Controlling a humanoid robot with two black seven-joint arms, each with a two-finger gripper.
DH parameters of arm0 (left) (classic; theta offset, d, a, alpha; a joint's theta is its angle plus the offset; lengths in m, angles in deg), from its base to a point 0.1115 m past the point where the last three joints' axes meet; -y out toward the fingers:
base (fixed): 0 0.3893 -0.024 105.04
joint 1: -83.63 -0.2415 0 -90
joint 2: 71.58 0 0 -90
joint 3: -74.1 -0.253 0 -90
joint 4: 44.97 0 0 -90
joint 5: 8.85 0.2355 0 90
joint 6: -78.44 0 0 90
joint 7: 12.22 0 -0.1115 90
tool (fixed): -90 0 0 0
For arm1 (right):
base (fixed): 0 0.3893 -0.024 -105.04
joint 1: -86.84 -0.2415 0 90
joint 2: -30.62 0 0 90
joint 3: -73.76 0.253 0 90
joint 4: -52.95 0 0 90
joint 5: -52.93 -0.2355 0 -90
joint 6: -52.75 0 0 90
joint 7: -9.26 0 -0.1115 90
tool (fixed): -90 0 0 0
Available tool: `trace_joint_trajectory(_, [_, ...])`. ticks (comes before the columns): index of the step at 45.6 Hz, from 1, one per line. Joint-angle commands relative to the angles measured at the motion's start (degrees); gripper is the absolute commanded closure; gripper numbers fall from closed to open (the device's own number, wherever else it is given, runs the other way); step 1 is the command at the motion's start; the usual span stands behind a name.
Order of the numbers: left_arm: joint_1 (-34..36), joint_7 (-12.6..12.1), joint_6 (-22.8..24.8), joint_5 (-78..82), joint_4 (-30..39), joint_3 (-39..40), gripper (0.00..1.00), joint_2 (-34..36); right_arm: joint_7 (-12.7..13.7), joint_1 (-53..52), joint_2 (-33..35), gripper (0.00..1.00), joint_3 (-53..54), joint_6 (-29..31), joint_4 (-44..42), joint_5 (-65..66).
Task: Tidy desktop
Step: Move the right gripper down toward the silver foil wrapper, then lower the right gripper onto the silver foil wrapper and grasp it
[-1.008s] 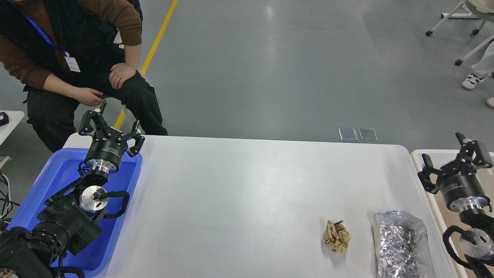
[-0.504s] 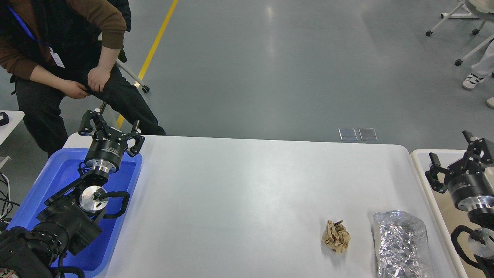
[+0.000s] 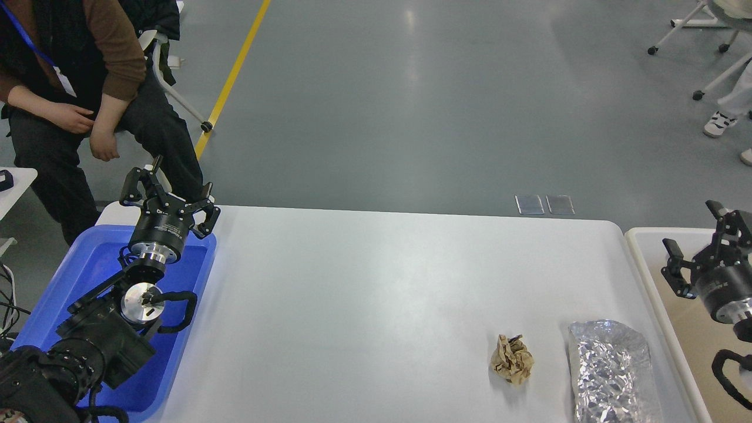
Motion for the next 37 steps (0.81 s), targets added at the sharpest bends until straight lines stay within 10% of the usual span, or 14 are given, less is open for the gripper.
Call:
trace_joint_trajectory(1, [0.05,0.00,0.00,0.00,0.00,0.00,0.00,0.00,-0.01,-2.84,7.64,0.00,-11.87,-0.29,0.01,2.49])
trace_joint_trajectory(18, [0.05,0.00,0.00,0.00,0.00,0.00,0.00,0.00,-0.01,-13.73,24.69,0.00,-42.87,-0.91,0.80,24.37])
trace_joint_trajectory(37, [-0.04,0.00,0.00,0.00,0.00,0.00,0.00,0.00,-4.05,-15.76,26.63,0.01,-52.13,-1.17,2.64,43.01])
